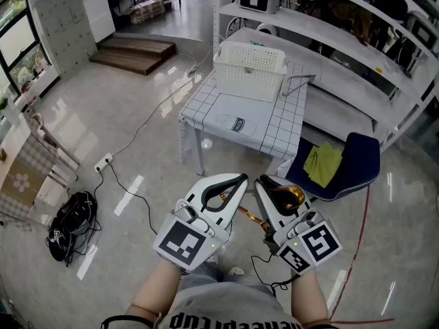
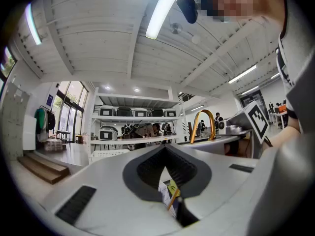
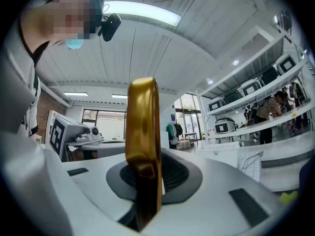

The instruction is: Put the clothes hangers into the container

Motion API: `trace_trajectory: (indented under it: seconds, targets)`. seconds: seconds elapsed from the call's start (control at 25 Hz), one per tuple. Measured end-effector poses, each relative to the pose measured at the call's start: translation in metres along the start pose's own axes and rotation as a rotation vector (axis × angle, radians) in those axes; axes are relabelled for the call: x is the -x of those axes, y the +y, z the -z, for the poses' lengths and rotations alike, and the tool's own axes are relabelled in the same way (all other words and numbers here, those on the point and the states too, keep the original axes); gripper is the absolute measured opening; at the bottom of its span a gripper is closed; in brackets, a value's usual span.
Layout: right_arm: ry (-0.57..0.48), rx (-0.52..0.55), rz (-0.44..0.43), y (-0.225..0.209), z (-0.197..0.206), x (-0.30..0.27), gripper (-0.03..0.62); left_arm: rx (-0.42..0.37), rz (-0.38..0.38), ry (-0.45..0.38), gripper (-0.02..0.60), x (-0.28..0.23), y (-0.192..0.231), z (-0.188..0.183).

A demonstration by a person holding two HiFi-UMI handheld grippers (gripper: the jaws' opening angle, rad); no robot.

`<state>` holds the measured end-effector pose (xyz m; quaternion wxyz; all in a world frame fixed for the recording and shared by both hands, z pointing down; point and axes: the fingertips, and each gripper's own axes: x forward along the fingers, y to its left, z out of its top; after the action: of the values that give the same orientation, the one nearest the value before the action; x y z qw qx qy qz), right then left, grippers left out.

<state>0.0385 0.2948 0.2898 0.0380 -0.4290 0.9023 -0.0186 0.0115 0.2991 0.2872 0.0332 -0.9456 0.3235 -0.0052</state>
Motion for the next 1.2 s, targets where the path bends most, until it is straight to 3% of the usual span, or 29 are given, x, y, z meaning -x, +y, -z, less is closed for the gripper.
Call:
trace_trajectory:
  seconds: [0.48,1.2]
  targets:
    - [0.015,0.000,0.007,-0.001,0.009,-0.029,0.058,0.014,0.006,0.006,0.014,-0.001,0.028,0.009]
    - [0.002,0.002,0.142,-0.016,0.013,-0.078,0.057,0.015,0.078,-0.023,0.014,-0.006,0.091,0.016]
